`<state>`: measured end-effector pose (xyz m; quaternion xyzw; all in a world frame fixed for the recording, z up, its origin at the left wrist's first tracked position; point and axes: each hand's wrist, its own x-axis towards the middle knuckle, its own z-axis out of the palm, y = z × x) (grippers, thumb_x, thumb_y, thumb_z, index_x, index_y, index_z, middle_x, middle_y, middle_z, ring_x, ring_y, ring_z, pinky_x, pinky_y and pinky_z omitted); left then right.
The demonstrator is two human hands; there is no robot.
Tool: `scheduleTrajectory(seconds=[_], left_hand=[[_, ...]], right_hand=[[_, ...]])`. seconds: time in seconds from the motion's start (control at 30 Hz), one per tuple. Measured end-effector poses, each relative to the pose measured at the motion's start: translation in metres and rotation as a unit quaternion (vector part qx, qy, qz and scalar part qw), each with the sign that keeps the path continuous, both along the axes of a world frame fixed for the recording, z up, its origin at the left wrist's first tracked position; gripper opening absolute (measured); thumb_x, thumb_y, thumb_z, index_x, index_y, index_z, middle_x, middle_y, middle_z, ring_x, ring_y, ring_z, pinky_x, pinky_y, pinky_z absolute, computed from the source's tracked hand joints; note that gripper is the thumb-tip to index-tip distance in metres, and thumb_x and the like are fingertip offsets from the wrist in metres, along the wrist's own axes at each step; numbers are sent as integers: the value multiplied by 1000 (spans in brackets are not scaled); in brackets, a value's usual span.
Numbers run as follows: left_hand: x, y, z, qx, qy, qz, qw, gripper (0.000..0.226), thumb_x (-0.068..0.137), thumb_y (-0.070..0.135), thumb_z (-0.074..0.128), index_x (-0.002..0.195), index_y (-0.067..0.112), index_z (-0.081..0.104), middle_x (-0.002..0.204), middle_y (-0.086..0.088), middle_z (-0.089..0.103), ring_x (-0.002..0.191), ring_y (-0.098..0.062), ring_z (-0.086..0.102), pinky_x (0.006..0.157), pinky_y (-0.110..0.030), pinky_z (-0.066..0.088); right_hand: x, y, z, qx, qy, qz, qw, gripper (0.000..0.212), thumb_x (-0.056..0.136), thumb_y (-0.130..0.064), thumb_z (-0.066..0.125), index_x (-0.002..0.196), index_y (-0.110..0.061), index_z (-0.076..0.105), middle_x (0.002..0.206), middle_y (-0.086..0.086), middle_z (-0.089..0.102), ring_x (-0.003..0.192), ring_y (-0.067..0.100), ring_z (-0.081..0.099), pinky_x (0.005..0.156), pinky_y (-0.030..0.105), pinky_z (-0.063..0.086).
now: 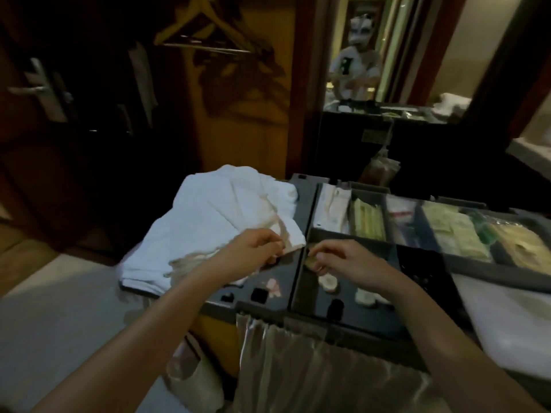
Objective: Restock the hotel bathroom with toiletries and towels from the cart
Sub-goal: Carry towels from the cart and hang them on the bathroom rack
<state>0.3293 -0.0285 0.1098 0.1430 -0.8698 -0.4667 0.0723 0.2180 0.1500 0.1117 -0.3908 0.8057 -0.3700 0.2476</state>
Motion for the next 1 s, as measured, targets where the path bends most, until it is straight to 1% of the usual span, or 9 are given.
scheduleTrajectory(seconds=[0.1,0.23,0.3,0.43,0.53,0.67,0.8,0.9,1.0], left_hand=[[-18,-31,0,-7,-10,65,998,14,96,20,46,99,18,59,93,5,62,79,-3,59,58,-5,42],[-30,-69,-7,-24,-29,133,990,17,96,23,46,103,17,60,103,-1,63,96,-18,60,82,-29,47],[-28,-83,-16,-44,-30,177,983,21,96,21,46,109,14,61,108,-2,61,101,-18,57,86,-27,44],[-19,-117,-38,-44,-29,262,964,25,96,19,48,118,11,57,121,-5,57,109,-16,52,88,-22,38],[-19,-149,-49,-32,-27,317,948,32,95,18,49,125,8,52,130,-8,52,116,-19,50,87,-22,39],[-37,-190,-58,-83,-26,308,947,39,95,20,50,130,4,49,134,-12,51,121,-26,50,101,-39,41],[-66,-235,-63,-121,-30,279,952,41,96,24,46,134,9,46,139,-9,46,128,-23,43,107,-36,34],[-85,-267,-73,-109,-56,226,966,44,98,26,43,138,8,39,145,-8,39,133,-21,35,109,-32,26],[-96,-285,-88,-55,-24,243,968,45,100,26,36,142,10,35,151,-6,31,139,-18,27,115,-30,19]], right_hand=[[-37,-34,10,-16,14,59,998,17,97,-21,47,101,-20,63,92,0,69,87,11,66,81,26,53],[-77,-85,15,-11,9,117,993,19,97,-21,46,104,-17,63,92,-2,68,83,6,64,74,16,49],[-89,-112,11,-7,2,135,991,20,98,-22,45,106,-16,62,97,0,67,87,9,64,71,14,47],[-94,-168,-6,-11,-1,173,985,17,97,-25,47,105,-24,62,103,-6,63,97,12,60,82,24,48],[-91,-207,-14,-11,21,185,983,24,97,-26,46,115,-20,60,114,-6,60,103,8,55,78,20,42],[-91,-261,-15,-21,46,167,985,31,97,-26,46,126,-17,53,129,3,54,108,11,50,84,23,38],[-96,-316,-21,32,78,106,991,39,95,-34,45,133,-22,45,138,4,48,123,25,46,102,40,41],[-99,-346,-29,107,174,80,976,46,92,-47,41,131,-24,47,135,4,49,118,29,46,97,47,42],[-95,-360,-35,125,228,74,963,56,88,-58,39,130,-23,48,133,7,47,118,30,45,96,46,42]])
